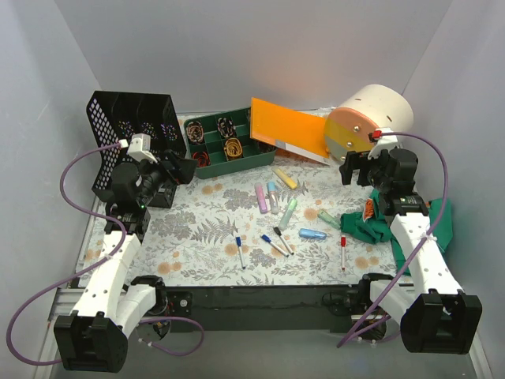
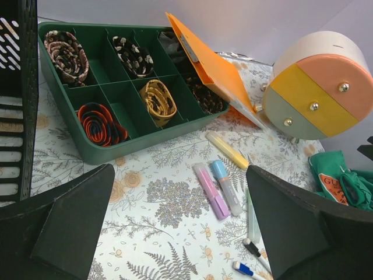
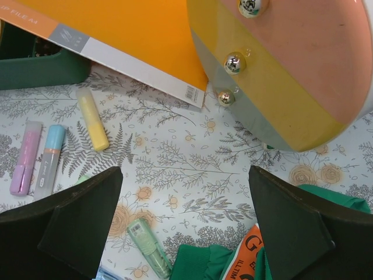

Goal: Organize the desk

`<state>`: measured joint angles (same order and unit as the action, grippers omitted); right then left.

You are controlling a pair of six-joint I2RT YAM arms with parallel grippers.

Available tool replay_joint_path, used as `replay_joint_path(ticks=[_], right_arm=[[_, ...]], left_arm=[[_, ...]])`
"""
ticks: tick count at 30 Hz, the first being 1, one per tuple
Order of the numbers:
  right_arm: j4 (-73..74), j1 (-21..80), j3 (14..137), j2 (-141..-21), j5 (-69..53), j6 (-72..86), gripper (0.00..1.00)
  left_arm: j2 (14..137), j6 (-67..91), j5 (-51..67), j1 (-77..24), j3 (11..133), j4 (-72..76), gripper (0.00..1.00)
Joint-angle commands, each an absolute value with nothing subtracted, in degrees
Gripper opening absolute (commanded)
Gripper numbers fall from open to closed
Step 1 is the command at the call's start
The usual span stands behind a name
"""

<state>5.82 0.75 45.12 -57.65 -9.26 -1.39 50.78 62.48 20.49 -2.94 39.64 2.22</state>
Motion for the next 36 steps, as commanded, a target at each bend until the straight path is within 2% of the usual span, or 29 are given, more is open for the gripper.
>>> replay_joint_path(ticks=[1, 5, 7, 10, 17, 25, 29, 33, 36], right_arm=[[3.3, 0.5, 49.2, -57.0, -13.3, -3.8, 0.99], [7.3, 0.5, 53.3, -58.5, -31.8, -15.4, 0.98], [10.6, 3.1, 55.3, -59.5, -31.7, -17.6, 0.98], [13.9, 10.2, 57.5, -61.4, -25.1, -24.9, 0.99], [15.1, 28.6, 61.1, -70.1, 1.8, -42.1, 0.98], [7.4, 30.2, 67.1, -85.3, 1.2, -45.3, 0.98], [0.5, 30.3, 68.9, -95.6, 11.3, -45.7, 0.96], [-10.7, 30.1, 69.4, -101.6, 15.5, -45.9, 0.95], [-13.2, 30.1, 73.9, -108.6, 20.6, -46.6, 0.88]], left_arm=[[49.8, 62.4, 21.3, -2.8, 39.7, 3.3, 0.98], [49.3, 62.3, 21.1, -2.8, 39.8, 3.2, 0.98], [49.2, 62.3, 21.2, -2.8, 39.8, 3.2, 0.98], [49.1, 62.3, 21.4, -2.8, 39.7, 3.2, 0.98], [49.6, 62.2, 21.3, -2.8, 39.7, 3.0, 0.98], [49.7, 62.2, 21.2, -2.8, 39.8, 3.0, 0.98], [50.2, 62.4, 21.9, -2.8, 39.8, 3.0, 0.98], [50.2, 62.7, 22.8, -2.8, 40.0, 3.3, 0.98], [50.4, 62.6, 22.5, -2.8, 40.2, 3.0, 0.98]])
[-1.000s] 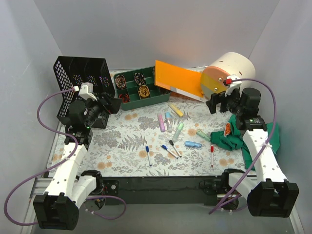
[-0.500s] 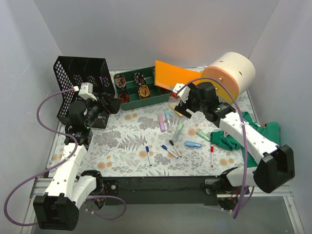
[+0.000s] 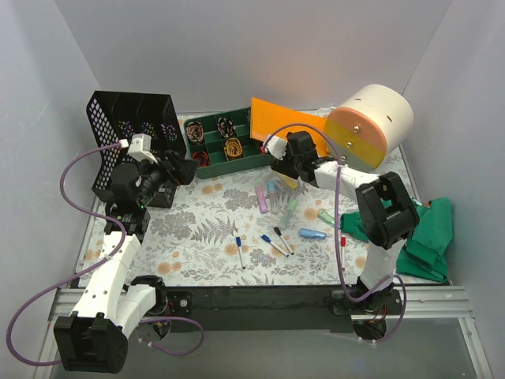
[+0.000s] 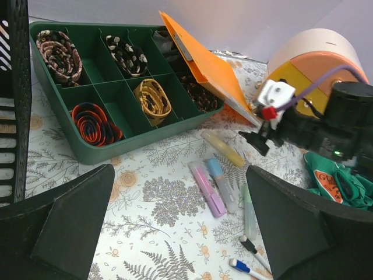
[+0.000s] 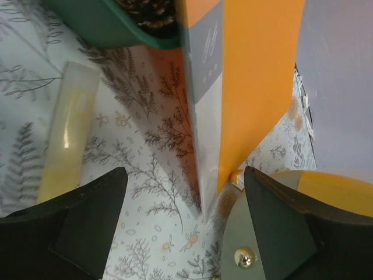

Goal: Organize the desk

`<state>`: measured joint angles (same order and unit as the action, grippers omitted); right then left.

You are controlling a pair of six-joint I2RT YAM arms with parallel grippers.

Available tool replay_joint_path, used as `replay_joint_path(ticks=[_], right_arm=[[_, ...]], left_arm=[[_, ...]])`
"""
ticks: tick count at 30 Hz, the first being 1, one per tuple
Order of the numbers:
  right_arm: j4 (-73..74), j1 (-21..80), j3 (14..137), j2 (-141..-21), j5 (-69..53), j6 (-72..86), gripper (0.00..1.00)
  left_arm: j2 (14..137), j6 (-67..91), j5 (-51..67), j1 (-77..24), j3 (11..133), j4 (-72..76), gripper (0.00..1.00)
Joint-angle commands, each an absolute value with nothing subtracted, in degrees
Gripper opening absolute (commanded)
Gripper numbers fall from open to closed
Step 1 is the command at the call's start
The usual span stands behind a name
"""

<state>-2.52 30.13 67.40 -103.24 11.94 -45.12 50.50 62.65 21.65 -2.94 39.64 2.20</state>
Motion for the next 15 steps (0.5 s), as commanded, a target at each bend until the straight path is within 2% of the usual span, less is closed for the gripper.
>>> replay_joint_path(ticks=[1, 3, 9, 12, 13, 14, 15], right_arm=[[-13.8, 29.9, 74.5, -109.9, 21.1, -46.8, 0.85], [-17.1, 29.4, 74.1, -112.0, 20.0, -46.8, 0.81], [-20.7, 28.3, 73.0, -113.9, 15.7, -45.8, 0.51], [-21.1, 27.5, 72.1, -113.6, 13.0, -44.6, 0.28], [-21.3, 27.4, 71.6, -113.4, 12.2, -43.9, 0.10], [-21.4, 27.2, 71.1, -112.4, 10.9, -43.7, 0.02], [-21.5, 27.1, 70.9, -112.1, 10.6, -43.4, 0.01]], left_arm=[[50.4, 62.6, 22.7, -2.8, 40.2, 3.0, 0.98], [50.4, 62.5, 22.7, -2.7, 40.1, 2.9, 0.98], [51.2, 62.4, 22.9, -2.8, 40.3, 2.8, 0.98], [51.8, 62.5, 22.9, -2.8, 40.3, 2.7, 0.98], [52.1, 62.6, 22.9, -2.7, 40.3, 2.7, 0.98], [52.3, 62.7, 23.1, -2.8, 40.3, 2.7, 0.98], [52.4, 62.8, 23.2, -2.8, 40.3, 2.7, 0.98]])
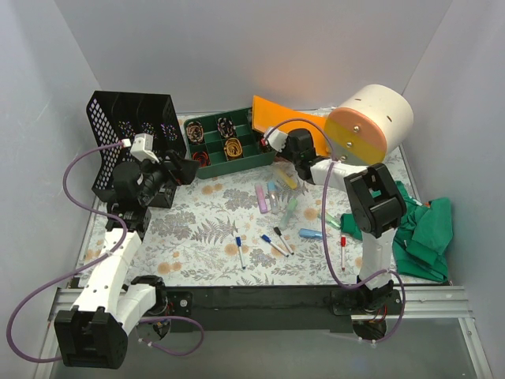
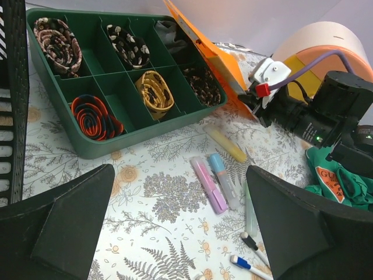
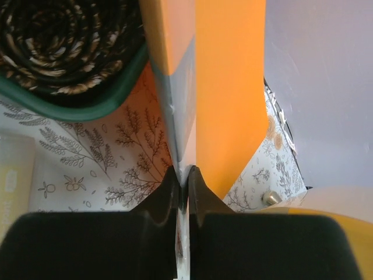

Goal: Organize the desk

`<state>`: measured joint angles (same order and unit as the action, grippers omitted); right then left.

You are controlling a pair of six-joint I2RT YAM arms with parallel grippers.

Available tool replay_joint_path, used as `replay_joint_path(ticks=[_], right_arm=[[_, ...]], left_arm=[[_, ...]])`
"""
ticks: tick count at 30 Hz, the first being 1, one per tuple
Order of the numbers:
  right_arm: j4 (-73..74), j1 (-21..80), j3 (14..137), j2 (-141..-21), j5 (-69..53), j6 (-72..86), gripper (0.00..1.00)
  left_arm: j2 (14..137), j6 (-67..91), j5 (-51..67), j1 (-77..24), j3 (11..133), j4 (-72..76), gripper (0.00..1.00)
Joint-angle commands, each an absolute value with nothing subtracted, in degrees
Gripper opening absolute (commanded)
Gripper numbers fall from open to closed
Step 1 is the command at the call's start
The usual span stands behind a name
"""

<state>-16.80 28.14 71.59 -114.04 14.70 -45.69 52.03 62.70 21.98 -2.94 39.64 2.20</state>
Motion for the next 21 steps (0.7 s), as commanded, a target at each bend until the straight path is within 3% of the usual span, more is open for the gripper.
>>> replay_joint_path(ticks=[1, 10, 21], right_arm=[[-21.9, 27.1, 70.8, -111.7, 10.2, -43.4, 0.01], [-19.3, 27.2, 75.0, -101.0, 5.1, -37.1, 0.01], [-10.5, 30.7, 75.7, -87.9, 2.6, -33.1, 0.01]], left_arm=[[52.6, 62.8, 23.3, -2.7, 40.3, 2.9, 0.98], [53.0, 68.4, 26.8, -2.8, 37.3, 10.9, 0.98], [62.0, 96.8, 30.2, -4.8, 48.6, 8.1, 0.98]])
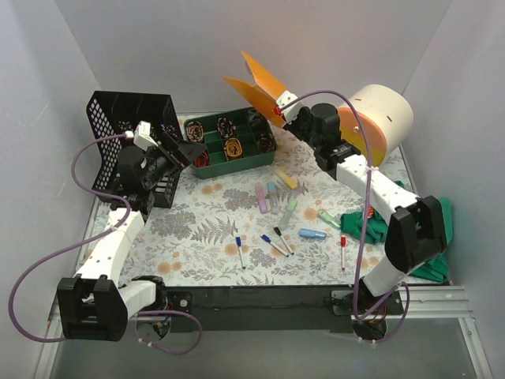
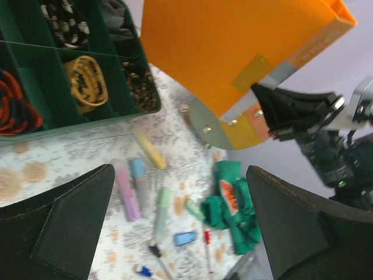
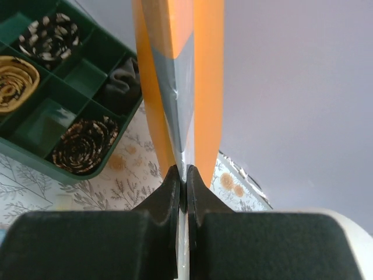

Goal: Organize the desk

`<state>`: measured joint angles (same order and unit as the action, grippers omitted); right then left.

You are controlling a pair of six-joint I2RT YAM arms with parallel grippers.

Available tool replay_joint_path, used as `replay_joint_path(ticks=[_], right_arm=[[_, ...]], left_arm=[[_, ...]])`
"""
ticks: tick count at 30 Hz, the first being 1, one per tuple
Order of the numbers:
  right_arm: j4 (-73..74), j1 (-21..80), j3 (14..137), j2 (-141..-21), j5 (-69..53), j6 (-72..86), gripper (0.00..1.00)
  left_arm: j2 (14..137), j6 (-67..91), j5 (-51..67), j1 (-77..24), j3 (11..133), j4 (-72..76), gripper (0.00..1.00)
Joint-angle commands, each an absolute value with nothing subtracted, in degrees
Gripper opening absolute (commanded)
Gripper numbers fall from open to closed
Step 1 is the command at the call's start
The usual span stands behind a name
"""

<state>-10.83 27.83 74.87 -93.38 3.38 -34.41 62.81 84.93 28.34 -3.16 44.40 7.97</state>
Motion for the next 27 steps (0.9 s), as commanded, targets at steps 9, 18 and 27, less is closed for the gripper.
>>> replay_joint_path(ticks=[9, 18, 27], right_arm=[[-14.7, 37.1, 67.9, -78.0, 18.0, -45.3, 0.01], [-20.2, 44.0, 59.7, -69.0, 27.2, -52.3, 0.01], [-25.8, 54.7, 52.1, -63.9, 34.7, -58.7, 0.01]], left_arm=[[65.4, 116.7, 18.0, -15.5, 58.6, 0.4, 0.98], [74.8, 123.5, 8.4, -24.0, 71.7, -5.1, 0.98], [81.6, 124.8, 6.2, -26.0, 78.3, -7.6, 0.98]])
